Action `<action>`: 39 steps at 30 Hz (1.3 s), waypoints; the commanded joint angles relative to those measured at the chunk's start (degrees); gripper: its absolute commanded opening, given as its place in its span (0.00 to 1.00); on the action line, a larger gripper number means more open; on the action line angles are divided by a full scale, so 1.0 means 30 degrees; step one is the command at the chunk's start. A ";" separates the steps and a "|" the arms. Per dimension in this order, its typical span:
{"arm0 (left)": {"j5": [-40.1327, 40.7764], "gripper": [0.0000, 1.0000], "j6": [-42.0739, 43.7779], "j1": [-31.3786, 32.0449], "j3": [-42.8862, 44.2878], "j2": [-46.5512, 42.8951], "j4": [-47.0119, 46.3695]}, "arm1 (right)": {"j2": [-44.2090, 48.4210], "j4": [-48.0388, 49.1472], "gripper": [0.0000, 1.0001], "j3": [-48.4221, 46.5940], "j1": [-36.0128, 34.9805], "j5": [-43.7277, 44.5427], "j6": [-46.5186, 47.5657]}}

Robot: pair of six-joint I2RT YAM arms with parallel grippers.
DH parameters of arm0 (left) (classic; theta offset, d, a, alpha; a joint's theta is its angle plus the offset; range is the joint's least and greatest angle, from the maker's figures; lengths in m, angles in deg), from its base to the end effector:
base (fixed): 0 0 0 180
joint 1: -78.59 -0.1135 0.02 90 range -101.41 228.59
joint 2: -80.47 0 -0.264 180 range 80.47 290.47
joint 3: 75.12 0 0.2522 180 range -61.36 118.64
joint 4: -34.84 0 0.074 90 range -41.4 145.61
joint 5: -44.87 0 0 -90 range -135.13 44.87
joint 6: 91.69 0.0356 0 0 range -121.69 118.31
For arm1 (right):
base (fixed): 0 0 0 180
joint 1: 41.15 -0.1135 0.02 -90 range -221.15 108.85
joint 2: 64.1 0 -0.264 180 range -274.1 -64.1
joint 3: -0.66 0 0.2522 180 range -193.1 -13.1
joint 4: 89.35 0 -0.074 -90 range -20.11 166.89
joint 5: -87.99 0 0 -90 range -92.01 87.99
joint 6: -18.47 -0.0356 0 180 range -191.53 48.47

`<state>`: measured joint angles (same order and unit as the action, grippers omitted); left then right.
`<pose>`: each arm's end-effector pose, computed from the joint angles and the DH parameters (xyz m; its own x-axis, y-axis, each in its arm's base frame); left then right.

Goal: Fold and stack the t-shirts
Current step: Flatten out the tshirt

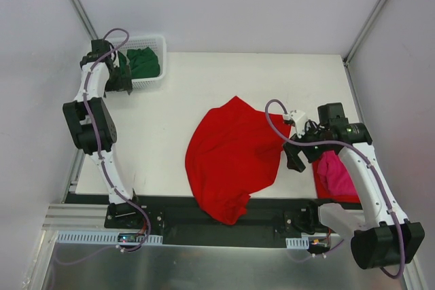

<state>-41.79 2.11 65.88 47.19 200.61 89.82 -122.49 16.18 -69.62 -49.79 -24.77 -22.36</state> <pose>0.4588 0.1056 0.2641 -0.7922 -0.1109 -0.6001 -0.2019 0.9756 0.0864 0.1735 0.0403 0.2955 -0.3357 -0.7568 -0.5609 -0.8698 0.4777 -0.1239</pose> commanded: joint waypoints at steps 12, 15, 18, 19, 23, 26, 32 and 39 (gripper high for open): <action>-0.0525 0.95 -0.0209 0.0458 -0.3199 -0.0998 -0.1257 | -0.0605 0.0168 1.00 -0.0528 0.0215 -0.0996 0.0017; -0.0379 0.95 -0.0327 0.0544 -0.1969 0.0144 -0.1256 | -0.0371 0.0051 1.00 -0.0470 0.0244 -0.0733 0.0017; -0.0232 0.95 -0.0501 0.0662 -0.0651 0.1170 -0.1257 | -0.0137 -0.0329 1.00 -0.0645 0.0244 -0.0411 0.0046; -0.0174 0.95 -0.0589 0.0691 -0.0009 0.1407 -0.1257 | -0.0020 -0.0389 1.00 -0.0674 0.0216 -0.0265 0.0017; 0.0206 0.95 -0.0766 0.0838 0.1898 0.2637 -0.1227 | 0.0449 -0.0594 1.00 -0.0587 0.0245 0.0087 0.0075; 0.0908 0.95 -0.0708 0.0868 0.3480 0.3924 -0.1227 | 0.0742 -0.0770 1.00 -0.0528 0.0244 0.0380 0.0075; 0.1147 0.95 -0.0356 0.0867 0.4424 0.4021 -0.1227 | 0.1153 -0.0975 1.00 -0.0470 0.0245 0.0586 0.0047; 0.0269 0.95 -0.1031 0.1482 -0.3967 -0.2886 -0.0964 | 0.1095 -0.0040 1.00 0.0262 0.0303 0.0643 -0.0684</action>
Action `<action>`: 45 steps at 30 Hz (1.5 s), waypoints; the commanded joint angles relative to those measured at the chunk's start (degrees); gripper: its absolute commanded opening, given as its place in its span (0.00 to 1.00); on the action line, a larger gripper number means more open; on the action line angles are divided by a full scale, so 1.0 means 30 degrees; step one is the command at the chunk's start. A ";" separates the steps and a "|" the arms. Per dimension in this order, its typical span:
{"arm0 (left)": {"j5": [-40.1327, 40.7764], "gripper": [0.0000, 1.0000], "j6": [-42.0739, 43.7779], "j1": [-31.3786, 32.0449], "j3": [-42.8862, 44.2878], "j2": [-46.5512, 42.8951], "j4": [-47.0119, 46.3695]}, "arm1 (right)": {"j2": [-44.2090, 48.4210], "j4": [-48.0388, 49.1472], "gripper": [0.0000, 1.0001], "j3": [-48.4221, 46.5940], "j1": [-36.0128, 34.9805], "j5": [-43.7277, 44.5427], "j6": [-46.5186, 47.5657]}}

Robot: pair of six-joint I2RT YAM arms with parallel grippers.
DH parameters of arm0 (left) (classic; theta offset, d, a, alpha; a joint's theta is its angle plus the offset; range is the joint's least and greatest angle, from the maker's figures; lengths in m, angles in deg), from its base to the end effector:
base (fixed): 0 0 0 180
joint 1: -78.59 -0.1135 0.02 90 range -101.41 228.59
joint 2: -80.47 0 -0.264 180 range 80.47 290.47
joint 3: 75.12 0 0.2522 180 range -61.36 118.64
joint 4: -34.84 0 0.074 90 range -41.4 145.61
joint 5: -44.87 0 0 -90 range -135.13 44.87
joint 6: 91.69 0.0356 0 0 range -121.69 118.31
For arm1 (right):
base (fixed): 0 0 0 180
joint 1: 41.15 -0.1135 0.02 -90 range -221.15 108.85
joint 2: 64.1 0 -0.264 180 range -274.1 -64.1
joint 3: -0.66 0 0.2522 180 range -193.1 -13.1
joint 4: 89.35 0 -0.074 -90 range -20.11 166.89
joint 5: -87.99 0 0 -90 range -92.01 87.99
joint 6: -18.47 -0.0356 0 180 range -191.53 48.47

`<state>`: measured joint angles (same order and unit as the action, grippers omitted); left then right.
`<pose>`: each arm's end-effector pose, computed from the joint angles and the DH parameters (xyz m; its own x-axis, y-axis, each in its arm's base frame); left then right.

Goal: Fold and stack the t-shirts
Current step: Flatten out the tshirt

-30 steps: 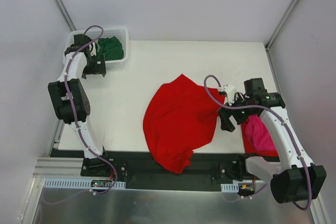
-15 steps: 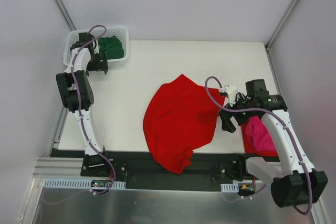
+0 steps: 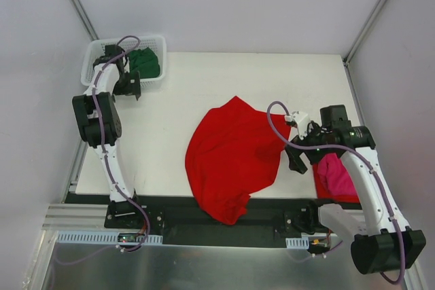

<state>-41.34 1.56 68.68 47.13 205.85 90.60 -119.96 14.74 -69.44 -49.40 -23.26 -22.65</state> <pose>0.4737 0.0851 0.2212 -0.8537 -0.0917 -0.5126 -0.1572 0.9838 0.0858 0.1636 0.0368 0.2997 -0.3439 -0.7593 -0.5524 -0.8561 0.4952 -0.1477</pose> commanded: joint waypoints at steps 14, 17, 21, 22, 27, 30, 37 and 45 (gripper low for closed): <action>-1.0752 0.98 0.2606 0.4121 -1.1314 -1.3325 -0.1021 | -0.5050 0.3285 1.00 -0.2169 -0.0704 -0.1149 -0.2293; -1.0554 0.96 0.3279 0.5672 -1.3303 -1.1652 -0.0992 | -0.6252 0.3692 1.00 -0.1906 -0.1437 -0.0038 -0.1354; -0.8735 0.95 0.3460 0.7755 -1.4043 -1.0126 -0.1343 | -0.7423 0.4835 1.00 -0.1641 -0.1615 0.1426 -0.1148; -0.8793 0.95 0.3314 0.7902 -1.3956 -0.9950 -0.1314 | -0.7716 0.5099 0.99 -0.1612 -0.1702 0.1779 -0.1061; -0.8676 0.95 0.3283 0.8518 -1.3399 -1.0386 -0.1285 | -0.9124 0.8230 0.99 -0.0852 -0.1732 0.4767 -0.0797; -0.8530 0.95 0.3371 0.8607 -1.3428 -1.0768 -0.1226 | -1.0174 0.9436 1.00 -0.0645 -0.1703 0.4977 -0.0620; -0.8178 0.95 0.3547 0.8665 -1.3984 -1.1617 -0.1197 | -1.1879 0.9789 0.95 -0.1260 -0.1732 0.3250 -0.1235; -0.7768 0.96 0.3723 0.8665 -1.4219 -1.1765 -0.1197 | -1.1353 0.9555 0.75 -0.1699 -0.1732 0.1667 -0.1382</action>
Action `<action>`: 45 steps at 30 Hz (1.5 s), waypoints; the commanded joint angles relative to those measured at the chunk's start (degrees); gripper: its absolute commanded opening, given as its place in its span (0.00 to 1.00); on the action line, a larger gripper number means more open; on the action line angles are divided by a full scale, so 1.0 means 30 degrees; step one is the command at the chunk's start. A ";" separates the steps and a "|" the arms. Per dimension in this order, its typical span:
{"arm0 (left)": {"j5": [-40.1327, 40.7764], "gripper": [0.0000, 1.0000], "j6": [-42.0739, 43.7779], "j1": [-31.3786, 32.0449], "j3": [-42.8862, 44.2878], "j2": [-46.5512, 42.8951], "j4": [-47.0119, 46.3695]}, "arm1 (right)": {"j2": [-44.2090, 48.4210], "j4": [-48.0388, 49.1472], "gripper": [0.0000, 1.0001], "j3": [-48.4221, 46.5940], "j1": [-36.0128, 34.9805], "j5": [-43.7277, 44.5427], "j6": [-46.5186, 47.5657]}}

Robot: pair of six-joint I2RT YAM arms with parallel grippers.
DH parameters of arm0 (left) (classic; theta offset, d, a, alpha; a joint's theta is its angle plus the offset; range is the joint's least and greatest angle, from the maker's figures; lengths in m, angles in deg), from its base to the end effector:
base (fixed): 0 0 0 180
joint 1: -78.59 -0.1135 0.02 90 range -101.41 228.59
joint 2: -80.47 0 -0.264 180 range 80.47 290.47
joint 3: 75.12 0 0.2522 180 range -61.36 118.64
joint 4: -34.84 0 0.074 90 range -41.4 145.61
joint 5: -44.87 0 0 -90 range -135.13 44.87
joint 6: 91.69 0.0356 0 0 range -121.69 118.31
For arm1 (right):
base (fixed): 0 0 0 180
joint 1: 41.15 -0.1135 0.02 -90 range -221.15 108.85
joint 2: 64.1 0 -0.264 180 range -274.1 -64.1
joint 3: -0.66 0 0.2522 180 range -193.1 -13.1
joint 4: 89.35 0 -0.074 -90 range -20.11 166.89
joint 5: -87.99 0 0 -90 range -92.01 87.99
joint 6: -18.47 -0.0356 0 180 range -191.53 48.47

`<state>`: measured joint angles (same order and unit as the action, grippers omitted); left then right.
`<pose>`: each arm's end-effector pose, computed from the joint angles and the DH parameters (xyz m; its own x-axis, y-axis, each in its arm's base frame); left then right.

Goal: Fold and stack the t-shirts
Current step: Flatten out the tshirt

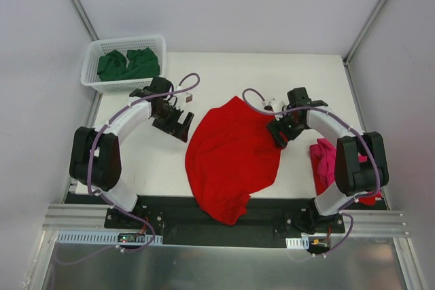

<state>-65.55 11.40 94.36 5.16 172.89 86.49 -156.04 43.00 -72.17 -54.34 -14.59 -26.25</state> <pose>0.3095 -0.1003 0.2279 -0.7497 0.4323 -0.5011 0.5881 0.7824 -0.2049 0.3002 0.0783 0.1949 -0.4118 -0.8088 -0.4198 -0.8513 0.5059 -0.1396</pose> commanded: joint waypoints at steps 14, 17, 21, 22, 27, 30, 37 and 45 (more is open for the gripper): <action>0.0539 0.96 0.0444 0.0105 0.0092 -0.0543 0.0202 | -0.0263 -0.2883 0.01 -0.1960 -0.0144 -0.3218 0.1430; 0.0597 0.96 0.0503 0.0105 0.0121 -0.0602 0.0202 | 0.0995 -0.2883 0.01 -0.2543 -0.0115 -0.3045 0.1490; 0.0948 0.96 0.0766 0.0105 0.0121 -0.0748 0.0173 | 0.4096 -0.2446 0.01 -0.4271 -0.0115 -0.2196 0.1782; 0.1065 0.96 0.0853 0.0105 0.0092 -0.0778 0.0202 | 0.5438 -0.2270 0.01 -0.4681 -0.0115 -0.1991 0.1841; 0.0950 0.96 0.0855 0.0105 0.0062 -0.0690 0.0173 | 0.8497 -0.1618 0.01 -0.8887 -0.0524 0.0117 0.2397; 0.0744 0.96 0.0738 0.0076 0.0238 -0.0457 0.0144 | 0.8469 -0.2822 0.01 -1.1183 -0.0583 0.0735 0.2602; 0.0305 0.95 0.0532 0.0075 0.0794 -0.0221 0.0173 | 0.9346 -0.3821 0.59 -0.8591 -0.0759 0.2136 0.4125; 0.0188 0.96 0.0649 0.0105 0.0707 -0.0280 0.0173 | 1.0374 -0.3495 1.00 -0.7293 -0.0818 0.2526 0.2959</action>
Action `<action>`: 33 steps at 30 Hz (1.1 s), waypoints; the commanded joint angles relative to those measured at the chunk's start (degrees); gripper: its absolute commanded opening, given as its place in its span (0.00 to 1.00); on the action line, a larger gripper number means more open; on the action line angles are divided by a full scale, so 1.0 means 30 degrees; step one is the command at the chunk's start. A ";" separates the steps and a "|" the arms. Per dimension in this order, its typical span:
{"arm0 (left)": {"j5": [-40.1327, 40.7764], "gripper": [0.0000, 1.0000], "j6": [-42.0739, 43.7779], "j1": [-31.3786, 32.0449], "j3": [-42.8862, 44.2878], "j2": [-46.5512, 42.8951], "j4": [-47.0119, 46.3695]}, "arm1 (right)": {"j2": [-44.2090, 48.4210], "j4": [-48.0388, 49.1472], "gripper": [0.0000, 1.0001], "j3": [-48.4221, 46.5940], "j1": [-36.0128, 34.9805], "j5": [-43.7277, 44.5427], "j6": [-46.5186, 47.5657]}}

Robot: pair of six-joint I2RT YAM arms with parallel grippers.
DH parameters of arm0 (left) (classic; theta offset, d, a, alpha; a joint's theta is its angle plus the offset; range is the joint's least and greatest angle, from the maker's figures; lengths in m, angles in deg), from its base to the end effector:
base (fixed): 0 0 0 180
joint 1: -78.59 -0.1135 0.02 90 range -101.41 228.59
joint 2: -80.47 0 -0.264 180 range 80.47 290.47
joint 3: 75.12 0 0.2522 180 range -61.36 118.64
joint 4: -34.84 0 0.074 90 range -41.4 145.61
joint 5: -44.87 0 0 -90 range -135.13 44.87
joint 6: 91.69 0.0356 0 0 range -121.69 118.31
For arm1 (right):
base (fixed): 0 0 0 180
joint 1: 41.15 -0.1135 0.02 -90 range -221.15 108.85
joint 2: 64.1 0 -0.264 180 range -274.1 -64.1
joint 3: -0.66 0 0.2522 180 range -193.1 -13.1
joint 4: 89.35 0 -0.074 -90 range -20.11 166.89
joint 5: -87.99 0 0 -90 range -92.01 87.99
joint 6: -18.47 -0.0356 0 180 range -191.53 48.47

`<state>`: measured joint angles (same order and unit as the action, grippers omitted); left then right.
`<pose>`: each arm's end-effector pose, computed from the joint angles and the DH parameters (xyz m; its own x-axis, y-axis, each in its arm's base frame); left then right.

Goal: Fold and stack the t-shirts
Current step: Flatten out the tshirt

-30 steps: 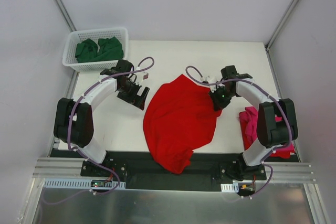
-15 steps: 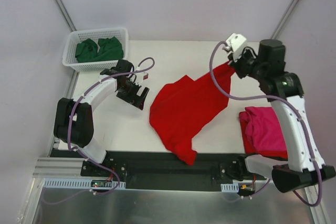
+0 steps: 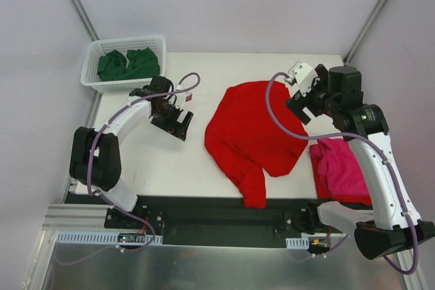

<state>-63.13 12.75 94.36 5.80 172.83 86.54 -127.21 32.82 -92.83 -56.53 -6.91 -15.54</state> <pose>0.3115 -0.0994 0.2310 -0.7335 0.4536 -0.5063 0.5945 0.7891 -0.1543 0.2068 0.0600 0.4260 0.0310 -0.8481 -0.5290 -0.5571 0.4247 -0.7136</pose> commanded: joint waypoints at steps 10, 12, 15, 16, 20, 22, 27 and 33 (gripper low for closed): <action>0.0342 0.96 0.1076 0.1743 0.2481 0.0064 0.0246 | -0.1020 0.0598 1.00 0.2519 -0.0705 0.0192 -0.1173; 0.0726 0.96 0.1135 0.2356 0.3768 0.0327 0.0276 | -0.2362 0.0949 1.00 0.2609 -0.0617 0.0987 -0.1230; 0.0523 0.96 0.1018 0.2973 0.5526 0.0971 0.0305 | -0.4528 0.0661 1.00 0.2055 -0.0325 0.1518 -0.1728; 0.0405 0.96 0.0960 0.3092 0.5912 0.1175 0.0276 | -0.5003 0.0484 1.00 0.1908 -0.0237 0.1489 -0.1787; -0.0794 0.97 0.0638 0.3561 0.7144 0.2928 0.0276 | -0.6996 -0.0627 1.00 0.1702 -0.0148 0.0993 -0.1846; -0.1382 0.96 0.0199 0.3707 0.7497 0.3664 0.0334 | -0.7960 -0.1448 1.00 0.1643 -0.0148 0.0584 -0.1875; -0.0593 0.98 0.0054 0.5083 0.6651 0.5335 0.0422 | -0.8259 -0.1801 1.00 0.2667 -0.0177 0.0376 -0.1466; -0.0416 0.98 -0.0065 0.6169 0.5828 0.6625 0.0657 | -0.7938 -0.2476 1.00 0.2990 -0.0177 -0.0648 -0.1319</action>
<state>-64.18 13.21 111.30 24.11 192.06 86.80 -152.63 28.20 -84.41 -56.99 -5.87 -19.96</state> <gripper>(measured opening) 0.978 0.996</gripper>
